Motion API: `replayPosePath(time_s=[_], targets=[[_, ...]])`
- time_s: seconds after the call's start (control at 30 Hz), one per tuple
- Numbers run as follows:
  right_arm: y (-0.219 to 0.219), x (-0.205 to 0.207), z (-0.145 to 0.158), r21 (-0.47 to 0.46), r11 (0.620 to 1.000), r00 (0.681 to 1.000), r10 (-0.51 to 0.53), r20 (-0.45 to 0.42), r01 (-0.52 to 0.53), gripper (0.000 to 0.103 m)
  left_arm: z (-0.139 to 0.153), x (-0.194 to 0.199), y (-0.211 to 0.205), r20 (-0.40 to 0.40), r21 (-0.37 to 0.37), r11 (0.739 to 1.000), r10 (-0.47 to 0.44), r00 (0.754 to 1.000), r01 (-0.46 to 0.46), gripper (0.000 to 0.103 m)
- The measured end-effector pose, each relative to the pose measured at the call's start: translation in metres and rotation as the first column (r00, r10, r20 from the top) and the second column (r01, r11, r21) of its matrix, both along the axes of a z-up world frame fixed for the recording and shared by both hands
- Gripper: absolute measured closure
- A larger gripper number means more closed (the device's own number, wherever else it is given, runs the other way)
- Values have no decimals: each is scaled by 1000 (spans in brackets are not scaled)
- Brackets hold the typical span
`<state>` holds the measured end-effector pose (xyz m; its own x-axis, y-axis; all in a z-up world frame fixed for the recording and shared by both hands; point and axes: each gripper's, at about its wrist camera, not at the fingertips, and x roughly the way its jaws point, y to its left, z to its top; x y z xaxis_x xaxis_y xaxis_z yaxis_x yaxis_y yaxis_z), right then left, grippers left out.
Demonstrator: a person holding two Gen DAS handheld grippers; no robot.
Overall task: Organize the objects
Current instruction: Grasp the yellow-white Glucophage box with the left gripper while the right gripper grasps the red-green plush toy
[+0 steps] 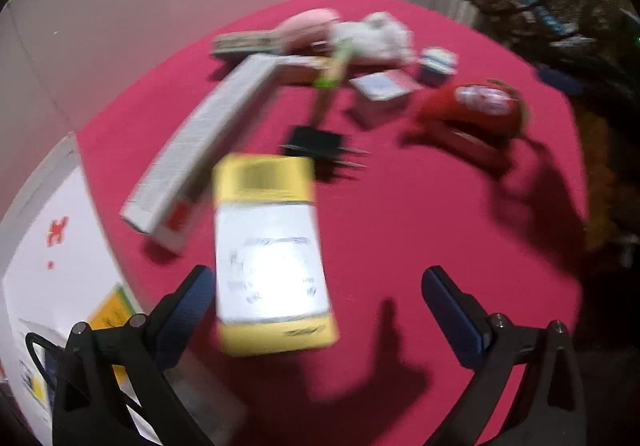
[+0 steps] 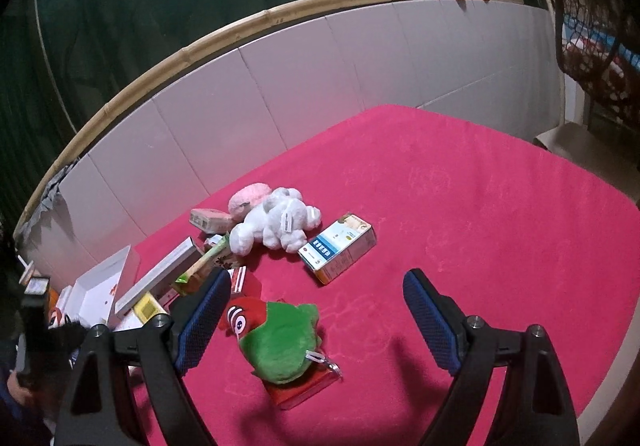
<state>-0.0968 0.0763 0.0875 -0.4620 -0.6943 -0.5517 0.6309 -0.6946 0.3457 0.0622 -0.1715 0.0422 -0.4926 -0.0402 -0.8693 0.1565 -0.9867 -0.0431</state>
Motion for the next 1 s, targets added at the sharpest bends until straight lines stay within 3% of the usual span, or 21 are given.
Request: replayPosePath(time_s=[0.13,0.2,0.3,0.53,0.63,0.73,0.93,1.0], targets=[[-2,-4,-7,0,1000,1000,15,28,-15,12,9,9,13,-50,16,999,39,998,-38,0],[-2,-5,-10,-1,1000,999,24,33,-24,12,7,8,7,-38,-25,993,114,993,-115,0],[-8,-5,-14,7,998,997,66,36,-66,11,-8,2,-5,19,11,978,207,978,-207,0],[-37,12,-16,71,975,976,214,-46,-211,11,-16,-5,3,0,-32,945,325,946,-325,0],[-56,25,-20,152,950,953,288,-97,-272,11,-14,-9,5,-11,-37,933,358,934,-358,12],[-67,33,-27,200,932,937,328,-121,-301,11,-18,-12,8,7,-41,938,345,939,-344,24],[-71,39,-35,224,926,932,338,-132,-304,12,-20,-11,9,1,-50,938,344,939,-344,30],[-72,39,-36,232,924,932,338,-131,-303,21,-19,-8,10,-7,-51,935,351,936,-351,36]])
